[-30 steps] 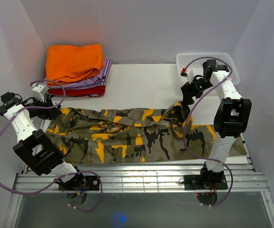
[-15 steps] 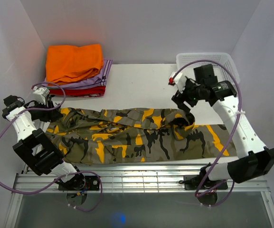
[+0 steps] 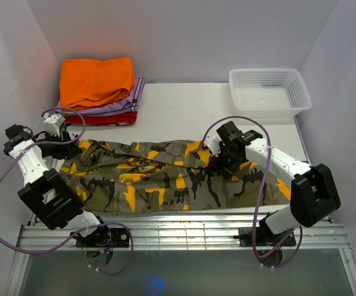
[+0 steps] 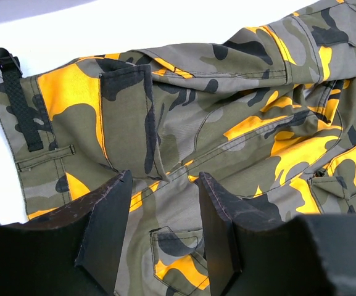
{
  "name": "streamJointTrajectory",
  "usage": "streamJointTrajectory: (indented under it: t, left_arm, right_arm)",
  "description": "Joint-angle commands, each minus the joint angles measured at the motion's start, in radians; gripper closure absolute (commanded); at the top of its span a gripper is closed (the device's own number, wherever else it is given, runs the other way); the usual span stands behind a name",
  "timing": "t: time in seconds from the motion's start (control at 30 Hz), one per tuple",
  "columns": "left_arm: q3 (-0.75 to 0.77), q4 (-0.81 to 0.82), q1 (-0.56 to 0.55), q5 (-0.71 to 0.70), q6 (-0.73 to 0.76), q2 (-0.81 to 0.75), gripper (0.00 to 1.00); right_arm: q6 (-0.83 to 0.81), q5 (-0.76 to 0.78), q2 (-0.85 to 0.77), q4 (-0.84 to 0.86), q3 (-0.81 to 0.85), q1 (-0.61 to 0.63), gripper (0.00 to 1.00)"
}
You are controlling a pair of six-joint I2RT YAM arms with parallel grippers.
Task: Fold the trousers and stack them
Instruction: Flatten the trousers out
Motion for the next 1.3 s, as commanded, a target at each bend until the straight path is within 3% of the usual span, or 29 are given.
streamJointTrajectory:
  t: [0.0,0.3,0.4,0.43,0.5,0.53,0.57,0.63,0.67,0.73,0.83,0.93,1.13,1.27]
  left_arm:
    - [-0.003,0.009,-0.004,0.026,-0.014,-0.035,0.42]
    - [-0.037,0.076,-0.004,-0.129,-0.072,0.011,0.42]
    - [-0.038,0.088,-0.004,-0.189,-0.107,0.057,0.42]
    - [-0.038,0.09,-0.004,-0.202,-0.116,0.069,0.42]
    - [-0.037,0.11,-0.006,-0.247,-0.152,0.104,0.43]
    - [-0.038,0.114,-0.004,-0.259,-0.164,0.115,0.44]
    - [-0.04,0.116,-0.004,-0.273,-0.173,0.129,0.46]
    - [-0.04,0.116,-0.004,-0.317,-0.192,0.17,0.52]
    - [-0.04,0.116,-0.004,-0.336,-0.198,0.185,0.61]
    - [-0.049,0.118,-0.003,-0.398,-0.202,0.228,0.7]
    - [-0.064,0.139,-0.003,-0.474,-0.216,0.261,0.85]
    - [-0.074,0.164,0.005,-0.52,-0.232,0.276,0.98]
    - [-0.049,0.18,0.028,-0.568,-0.255,0.301,1.0]
    - [-0.034,0.187,0.039,-0.577,-0.262,0.314,1.0]
  right_arm:
    - [0.095,0.15,0.042,0.228,0.0,0.011,0.26]
    - [0.064,0.234,0.181,0.32,-0.007,0.011,0.28]
    - [0.043,0.195,0.214,0.288,-0.006,0.011,0.42]
    - [0.032,0.169,0.212,0.259,-0.003,0.011,0.52]
    - [0.015,0.136,0.205,0.225,0.014,0.011,0.63]
    - [0.009,0.106,0.186,0.195,0.02,0.011,0.81]
    - [-0.011,0.084,0.168,0.178,0.029,0.01,0.92]
    - [-0.034,0.005,0.116,0.149,0.062,0.01,0.92]
    - [-0.072,-0.044,0.052,0.109,0.077,0.004,0.92]
    - [-0.104,-0.173,-0.027,0.081,0.126,-0.015,0.92]
    - [-0.192,-0.366,-0.192,0.056,0.176,-0.127,0.92]
    - [-0.256,-0.453,-0.306,0.047,0.204,-0.3,0.92]
    - [-0.321,-0.561,-0.377,0.046,0.146,-0.731,0.92]
    - [-0.371,-0.609,-0.291,0.055,0.062,-1.037,0.92]
